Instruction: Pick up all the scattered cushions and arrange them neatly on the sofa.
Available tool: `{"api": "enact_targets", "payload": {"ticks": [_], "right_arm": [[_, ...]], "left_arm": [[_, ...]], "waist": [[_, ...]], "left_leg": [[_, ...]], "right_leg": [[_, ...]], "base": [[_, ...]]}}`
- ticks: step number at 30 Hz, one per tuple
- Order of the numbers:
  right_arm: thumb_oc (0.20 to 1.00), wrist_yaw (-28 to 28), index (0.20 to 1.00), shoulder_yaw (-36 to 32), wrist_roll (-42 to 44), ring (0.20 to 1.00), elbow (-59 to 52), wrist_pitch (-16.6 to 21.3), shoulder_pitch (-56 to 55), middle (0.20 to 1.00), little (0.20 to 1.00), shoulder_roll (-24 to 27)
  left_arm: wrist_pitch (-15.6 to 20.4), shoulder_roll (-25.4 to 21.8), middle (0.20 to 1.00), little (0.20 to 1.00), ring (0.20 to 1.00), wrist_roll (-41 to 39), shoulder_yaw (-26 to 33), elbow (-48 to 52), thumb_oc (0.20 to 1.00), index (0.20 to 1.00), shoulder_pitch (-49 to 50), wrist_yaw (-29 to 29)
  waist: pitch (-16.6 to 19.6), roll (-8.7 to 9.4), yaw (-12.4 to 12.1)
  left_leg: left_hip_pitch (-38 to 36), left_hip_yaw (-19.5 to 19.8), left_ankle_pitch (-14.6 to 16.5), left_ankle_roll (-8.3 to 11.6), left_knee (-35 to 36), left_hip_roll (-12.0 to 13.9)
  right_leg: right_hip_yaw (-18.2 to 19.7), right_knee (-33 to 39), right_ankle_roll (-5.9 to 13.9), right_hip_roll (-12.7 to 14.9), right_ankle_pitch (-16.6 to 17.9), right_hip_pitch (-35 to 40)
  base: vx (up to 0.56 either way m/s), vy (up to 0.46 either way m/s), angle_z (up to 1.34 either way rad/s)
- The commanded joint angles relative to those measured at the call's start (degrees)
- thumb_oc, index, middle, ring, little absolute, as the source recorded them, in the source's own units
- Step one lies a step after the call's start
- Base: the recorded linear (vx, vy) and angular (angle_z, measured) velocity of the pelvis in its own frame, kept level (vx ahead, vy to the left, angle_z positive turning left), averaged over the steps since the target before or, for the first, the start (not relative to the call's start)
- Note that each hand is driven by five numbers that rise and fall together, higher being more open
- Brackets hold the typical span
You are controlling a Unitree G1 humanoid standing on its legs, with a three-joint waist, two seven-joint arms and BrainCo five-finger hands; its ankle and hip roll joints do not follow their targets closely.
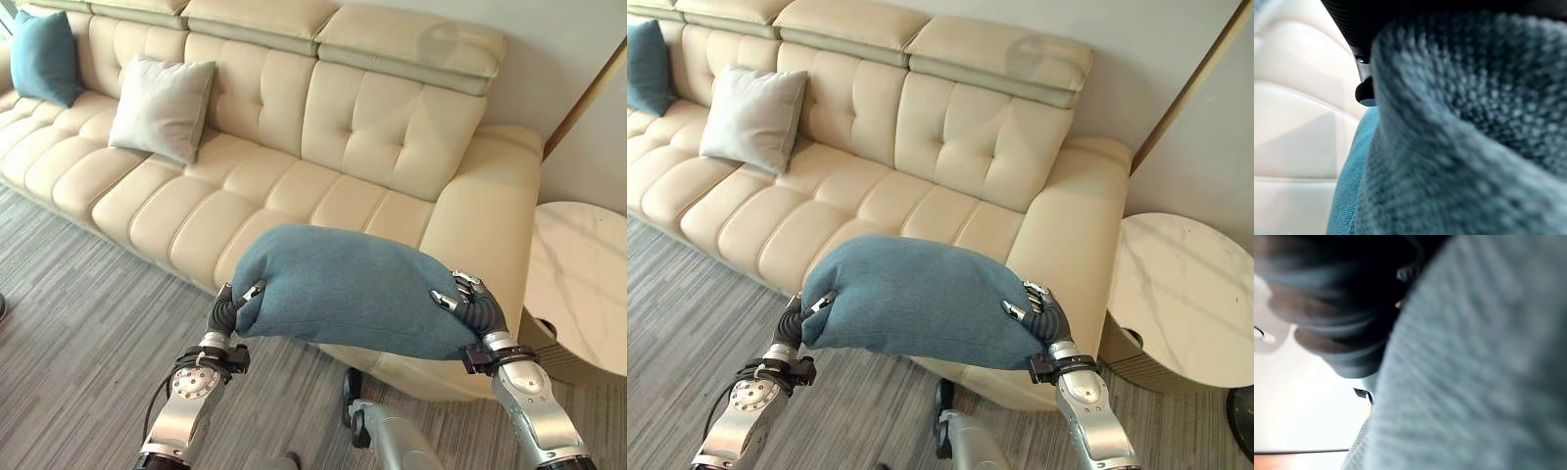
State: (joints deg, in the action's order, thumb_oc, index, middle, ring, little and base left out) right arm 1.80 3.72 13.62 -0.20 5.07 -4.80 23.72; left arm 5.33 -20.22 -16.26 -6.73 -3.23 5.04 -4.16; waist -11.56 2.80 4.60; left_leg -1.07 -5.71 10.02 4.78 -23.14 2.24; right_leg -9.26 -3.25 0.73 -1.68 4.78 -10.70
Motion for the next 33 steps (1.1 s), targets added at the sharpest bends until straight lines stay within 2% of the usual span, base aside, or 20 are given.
{"api": "enact_targets", "payload": {"ticks": [1,3,4,6,7,8,9,11,14,16,18,20,21,23,25,27,30,31,33], "right_arm": [[0.2,-0.24,0.2,-2.92,1.37,0.2,-4.28,5.26,1.97,0.2,0.2,1.16],[0.2,-0.39,0.2,-2.88,1.43,0.2,-4.24,5.14,1.39,0.2,0.2,1.28],[0.2,-0.45,0.2,-3.06,1.28,0.2,-4.06,5.02,1.07,0.2,0.2,1.25],[0.2,-0.5,0.2,-3.15,1.29,0.2,-3.66,4.71,0.53,0.2,0.2,1.33],[0.2,-0.45,0.2,-3.27,1.23,0.2,-3.49,4.75,0.31,0.2,0.2,1.19],[0.2,-0.31,0.2,-3.37,1.05,0.2,-3.22,4.65,0.21,0.2,0.2,1.17],[0.2,-0.02,0.2,-3.31,0.77,0.2,-3.12,4.6,0.19,0.2,0.2,1.2],[0.2,0.43,0.2,-3.0,0.16,0.2,-2.78,4.62,0.57,0.2,0.2,1.16],[0.2,0.48,0.2,-2.6,0.03,0.2,-2.18,4.61,0.67,0.2,0.2,1.23],[0.2,0.22,0.2,-2.47,-0.22,0.2,-1.8,4.59,0.28,0.2,0.2,1.27],[0.2,0.27,0.2,-2.26,-0.15,0.2,-1.09,4.14,0.3,0.2,0.2,1.23],[0.2,0.63,0.2,-2.76,-0.77,0.2,-0.5,4.09,0.24,0.2,0.2,1.33],[0.2,0.64,0.2,-2.79,-0.79,0.2,-0.5,4.09,0.23,0.2,0.2,1.34],[0.2,1.91,0.2,-3.49,-1.74,0.2,-0.08,4.26,0.69,0.2,0.2,2.04],[0.2,1.4,0.2,-3.44,-2.81,0.2,0.12,3.85,0.65,0.2,0.2,1.51],[0.2,1.23,0.2,-3.44,-3.43,0.2,-0.04,3.64,0.48,0.2,0.2,1.23],[0.2,0.39,0.2,-2.84,-4.89,0.2,-0.53,3.08,0.64,0.2,0.2,0.3],[0.2,0.45,0.2,-2.22,-5.17,0.2,-0.39,3.14,1.51,0.2,0.2,-0.56],[0.2,0.62,0.2,-1.36,-5.08,0.2,-0.13,3.06,3.19,0.2,0.2,-1.5]], "left_arm": [[6.88,-0.77,0.2,0.2,0.2,1.21,2.87,4.74,0.2,0.2,-3.78,0.65],[6.82,-0.97,0.2,0.2,0.2,1.71,2.84,4.68,0.2,0.2,-3.37,1.29],[6.74,-0.75,0.2,0.2,0.2,1.74,2.77,4.53,0.2,0.2,-3.18,1.4],[6.56,-0.56,0.2,0.2,0.2,1.6,2.74,4.24,0.2,0.2,-3.0,1.55],[6.39,-0.45,0.2,0.2,0.2,1.53,2.67,4.17,0.2,0.2,-2.94,1.62],[6.25,-0.38,0.2,0.2,0.2,1.44,2.75,3.78,0.2,0.2,-2.83,1.56],[6.09,-0.56,0.2,0.2,0.2,1.54,2.72,3.48,0.2,0.2,-2.58,1.52],[5.71,-1.2,0.2,0.2,0.2,2.11,2.96,3.61,0.2,0.2,-2.36,1.18],[5.84,-1.39,0.2,0.2,0.2,2.22,3.58,3.69,0.2,0.2,-2.08,0.39],[6.12,-1.41,0.2,0.2,0.2,1.99,3.43,4.05,0.2,0.2,-1.61,0.25],[6.1,-1.62,0.2,0.2,0.2,1.61,3.55,4.0,0.2,0.2,-1.65,-0.35],[6.34,-1.83,0.2,0.2,0.2,0.98,3.14,3.93,0.2,0.2,-2.42,-0.82],[6.36,-1.81,0.2,0.2,0.2,0.98,3.1,3.88,0.2,0.2,-2.46,-0.84],[6.56,-2.13,0.2,0.2,0.2,1.0,2.04,3.26,0.2,0.2,-4.12,-1.93],[6.52,-1.84,0.2,0.2,0.2,1.9,1.73,2.68,0.2,0.2,-3.76,-1.69],[6.62,-1.81,0.2,0.2,0.2,2.08,1.58,2.82,0.2,0.2,-3.33,-1.49],[6.57,-2.62,0.2,0.2,0.2,2.22,2.05,3.1,0.2,0.2,-2.9,-0.91],[6.64,-3.41,0.2,0.2,0.2,2.36,2.16,2.74,0.2,0.2,-3.89,-1.22],[6.52,-4.2,0.2,0.2,0.2,2.49,2.96,2.68,0.2,0.2,-4.61,-1.83]], "waist": [[4.52,-1.3,2.39],[4.95,-1.97,2.73],[5.11,-1.74,2.9],[4.91,-0.78,2.77],[4.91,-0.14,2.82],[4.89,0.52,2.71],[4.77,0.99,2.41],[4.71,1.59,1.65],[4.53,1.62,0.99],[4.81,1.56,0.8],[4.53,2.06,0.2],[4.46,1.69,0.39],[4.44,1.72,0.24],[3.75,0.3,-0.51],[3.95,-0.87,-0.37],[4.17,-1.19,-0.18],[4.39,-1.24,-0.28],[4.21,-0.81,-0.8],[3.44,-0.79,-1.21]], "left_leg": [[-2.59,-6.04,-4.21,0.87,3.38,-3.19],[-3.1,-6.26,-6.18,1.81,0.72,-3.18],[-3.0,-6.91,-7.14,2.01,-1.55,-2.77],[-0.83,-7.9,-6.45,1.0,-5.08,-1.69],[-0.09,-8.53,-6.03,0.3,-5.28,-0.17],[0.67,-9.16,-5.08,-0.51,-4.99,1.56],[1.35,-8.7,-2.74,-1.57,-3.89,2.56],[2.27,-4.95,-1.72,-2.15,0.77,2.77],[1.91,1.64,-3.55,-1.03,6.55,2.18],[1.64,4.22,-5.5,-0.04,7.91,3.38],[4.69,8.17,-4.88,0.34,9.83,2.17],[6.04,6.78,-7.37,1.07,16.28,4.79],[5.61,6.6,-7.69,1.1,16.97,4.8],[8.14,6.68,-12.22,2.21,23.12,6.08],[7.17,7.47,-11.51,2.39,23.55,5.41],[7.02,7.26,-10.74,2.08,22.39,4.61],[6.74,5.39,-9.0,0.24,20.2,2.29],[6.51,2.87,-7.97,-1.1,19.37,1.21],[6.41,0.52,-7.24,-2.36,18.61,0.53]], "right_leg": [[-2.69,3.53,3.72,2.71,-3.48,3.62],[-1.61,4.13,3.26,1.66,-3.94,4.72],[-1.27,4.34,3.01,1.78,-4.16,5.34],[-0.12,4.48,2.63,2.43,-4.64,6.81],[0.17,4.39,2.65,2.96,-4.85,7.33],[0.53,4.28,2.77,3.78,-5.09,7.8],[0.96,4.27,3.08,4.26,-5.45,8.5],[2.26,3.95,3.44,4.46,-5.84,8.7],[5.23,3.54,3.1,3.82,-6.13,9.19],[6.79,3.39,3.02,3.67,-6.6,9.76],[8.26,3.49,3.33,4.47,-6.97,10.28],[8.26,3.65,3.87,5.07,-7.73,10.93],[8.39,3.63,3.85,5.08,-7.76,10.97],[8.8,2.7,4.31,5.49,-9.53,12.33],[9.66,1.93,5.13,6.05,-10.24,12.85],[10.27,1.76,5.64,7.0,-10.07,13.09],[13.43,0.94,7.13,9.81,-9.4,12.3],[15.2,-0.03,8.21,11.17,-8.64,10.62],[14.71,-2.68,8.61,11.69,-7.89,8.39]], "base": [[0.18,-0.004,-0.5],[0.17,-0.003,-0.57],[0.15,-0.017,-0.35],[0.13,-0.017,-0.12],[0.12,0.015,-0.27],[0.14,0.05,-0.27],[0.13,0.066,-0.22],[0.1,0.069,-0.19],[0.09,0.082,-0.38],[0.11,0.136,-0.54],[0.08,0.168,-0.49],[0.05,0.178,-0.26],[0.05,0.168,-0.08],[0.12,0.313,-0.17],[0.11,0.293,-0.24],[0.1,0.266,-0.61],[0.11,0.421,-0.57],[0.03,0.386,-0.91],[-0.01,0.313,-0.89]]}}
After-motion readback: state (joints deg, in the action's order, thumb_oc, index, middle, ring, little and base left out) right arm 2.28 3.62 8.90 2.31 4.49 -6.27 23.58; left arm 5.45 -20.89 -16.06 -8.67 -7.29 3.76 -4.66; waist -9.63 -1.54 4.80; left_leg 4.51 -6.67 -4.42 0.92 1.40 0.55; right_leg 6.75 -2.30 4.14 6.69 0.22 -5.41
